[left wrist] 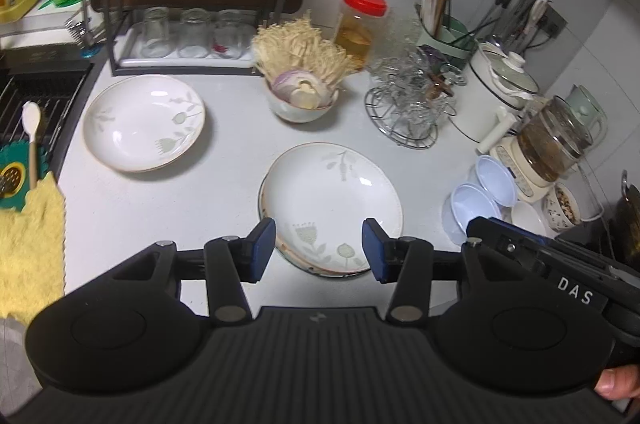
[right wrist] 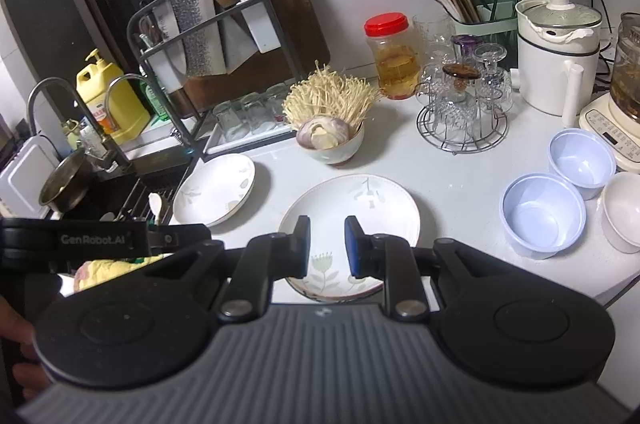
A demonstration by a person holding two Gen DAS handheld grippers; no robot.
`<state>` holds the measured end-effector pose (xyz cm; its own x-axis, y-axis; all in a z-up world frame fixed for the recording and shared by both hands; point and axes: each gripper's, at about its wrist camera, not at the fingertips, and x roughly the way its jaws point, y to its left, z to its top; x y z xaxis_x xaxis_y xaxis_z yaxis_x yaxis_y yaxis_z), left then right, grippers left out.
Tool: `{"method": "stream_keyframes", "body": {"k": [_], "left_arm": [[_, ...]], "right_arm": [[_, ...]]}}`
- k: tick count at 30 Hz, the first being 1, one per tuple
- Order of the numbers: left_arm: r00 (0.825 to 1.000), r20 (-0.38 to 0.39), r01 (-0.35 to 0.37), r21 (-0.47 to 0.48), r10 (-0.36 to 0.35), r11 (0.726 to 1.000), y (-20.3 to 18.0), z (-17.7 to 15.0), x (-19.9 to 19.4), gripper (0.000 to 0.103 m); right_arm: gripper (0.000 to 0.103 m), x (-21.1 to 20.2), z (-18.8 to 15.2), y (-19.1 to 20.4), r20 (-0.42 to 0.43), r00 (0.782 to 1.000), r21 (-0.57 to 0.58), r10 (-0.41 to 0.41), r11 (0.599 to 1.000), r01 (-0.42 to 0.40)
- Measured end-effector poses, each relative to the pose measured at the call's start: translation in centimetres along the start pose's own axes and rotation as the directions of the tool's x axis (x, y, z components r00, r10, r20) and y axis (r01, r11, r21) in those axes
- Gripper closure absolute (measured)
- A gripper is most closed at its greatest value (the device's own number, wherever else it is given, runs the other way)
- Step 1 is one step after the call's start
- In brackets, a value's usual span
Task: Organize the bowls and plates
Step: 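Lower the leaf-print plate onto the deer plate and open both grippers, then move both grippers to the rim of the other leaf-print plate by the sink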
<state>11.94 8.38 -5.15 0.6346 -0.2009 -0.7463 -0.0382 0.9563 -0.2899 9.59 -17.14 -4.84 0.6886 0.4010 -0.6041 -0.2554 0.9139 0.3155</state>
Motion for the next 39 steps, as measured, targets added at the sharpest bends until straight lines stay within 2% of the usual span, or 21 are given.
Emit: {"method": "stream_keyframes", "body": {"k": [11, 19, 22, 26, 32, 39], "left_arm": [[0.998, 0.006, -0.064, -0.095, 0.065, 0.993, -1.4, -2.6, 0.3, 0.049], [0.991, -0.003, -0.13, -0.198, 0.132, 0.972, -0.9, -3.5, 1.5, 0.049], [0.991, 0.025, -0.121, -0.19, 0.128, 0.974, -0.9, -2.7, 1.6, 0.047], [0.994, 0.063, -0.082, -0.134, 0.092, 0.988, -0.3, -1.0, 2.5, 0.045], [0.997, 0.05, -0.056, -0.1, 0.061, 0.993, 3.9, 2.2, 4.7, 0.044], [0.994, 0.033, -0.103, -0.098, 0.107, 0.99, 12.2, 5.5, 6.9, 0.038]], "right_arm": [[0.08, 0.4, -0.2, -1.4, -0.061, 0.995, -0.08, 0.083, 0.993, -0.088], [0.081, 1.6, 0.0, -2.4, -0.09, 0.987, -0.153, 0.134, 0.977, -0.146], [0.081, 1.9, 0.4, -2.4, -0.101, 0.983, -0.138, 0.151, 0.977, -0.164], [0.081, 3.4, 0.9, -1.8, -0.102, 0.986, -0.121, 0.131, 0.982, -0.143], [0.081, 6.4, 2.1, -0.1, -0.092, 0.991, -0.057, 0.1, 0.993, -0.106], [0.08, 11.0, 2.5, 3.9, -0.101, 0.99, -0.018, 0.103, 0.994, -0.105]]}}
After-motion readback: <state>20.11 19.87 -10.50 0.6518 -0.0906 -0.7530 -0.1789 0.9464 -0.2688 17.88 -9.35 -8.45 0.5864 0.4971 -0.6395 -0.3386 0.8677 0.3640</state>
